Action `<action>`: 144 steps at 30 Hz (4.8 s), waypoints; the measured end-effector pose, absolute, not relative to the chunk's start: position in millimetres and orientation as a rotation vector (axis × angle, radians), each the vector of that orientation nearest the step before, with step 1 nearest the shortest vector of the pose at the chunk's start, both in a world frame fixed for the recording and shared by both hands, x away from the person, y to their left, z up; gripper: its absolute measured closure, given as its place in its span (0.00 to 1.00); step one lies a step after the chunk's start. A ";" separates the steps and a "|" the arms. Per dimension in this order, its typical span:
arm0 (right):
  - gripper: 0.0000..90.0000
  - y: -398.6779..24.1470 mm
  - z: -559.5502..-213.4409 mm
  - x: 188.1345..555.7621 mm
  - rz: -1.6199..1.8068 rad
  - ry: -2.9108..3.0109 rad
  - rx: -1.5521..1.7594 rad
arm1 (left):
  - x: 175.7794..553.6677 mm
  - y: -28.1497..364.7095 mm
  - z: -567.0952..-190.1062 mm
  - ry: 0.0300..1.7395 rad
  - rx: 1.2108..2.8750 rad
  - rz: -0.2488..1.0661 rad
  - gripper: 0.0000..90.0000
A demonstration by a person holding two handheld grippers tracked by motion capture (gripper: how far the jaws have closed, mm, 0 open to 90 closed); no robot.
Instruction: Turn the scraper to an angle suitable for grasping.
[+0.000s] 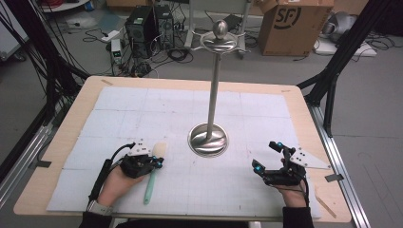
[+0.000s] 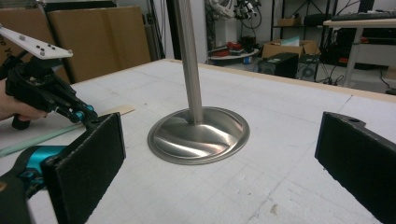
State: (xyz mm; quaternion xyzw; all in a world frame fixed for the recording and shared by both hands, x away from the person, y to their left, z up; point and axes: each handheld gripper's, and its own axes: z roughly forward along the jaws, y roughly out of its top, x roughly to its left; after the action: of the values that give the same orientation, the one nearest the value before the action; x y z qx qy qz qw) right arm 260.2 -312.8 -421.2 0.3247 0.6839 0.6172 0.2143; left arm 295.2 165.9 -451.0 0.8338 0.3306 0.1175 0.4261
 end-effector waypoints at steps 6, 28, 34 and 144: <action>0.01 -311.0 -422.8 261.3 1.704 1.904 0.902 | 288.8 182.8 -451.2 0.886 2.057 0.322 1.00; 0.01 -310.8 -422.4 261.0 1.707 1.906 0.904 | 243.0 223.2 -449.8 0.884 2.069 0.250 1.00; 0.01 -311.4 -422.5 261.3 1.704 1.910 0.904 | 243.1 209.0 -450.8 0.849 2.075 0.238 1.00; 0.01 -303.0 -424.6 262.9 1.678 1.954 0.878 | 215.8 165.9 -447.2 0.671 2.171 0.293 0.99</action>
State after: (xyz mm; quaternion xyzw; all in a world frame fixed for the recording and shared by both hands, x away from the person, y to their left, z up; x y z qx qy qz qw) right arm 262.9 -303.0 -424.6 0.3156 0.7023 0.6031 0.2083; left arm 215.8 165.9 -447.2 0.8632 0.2668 0.1163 0.4125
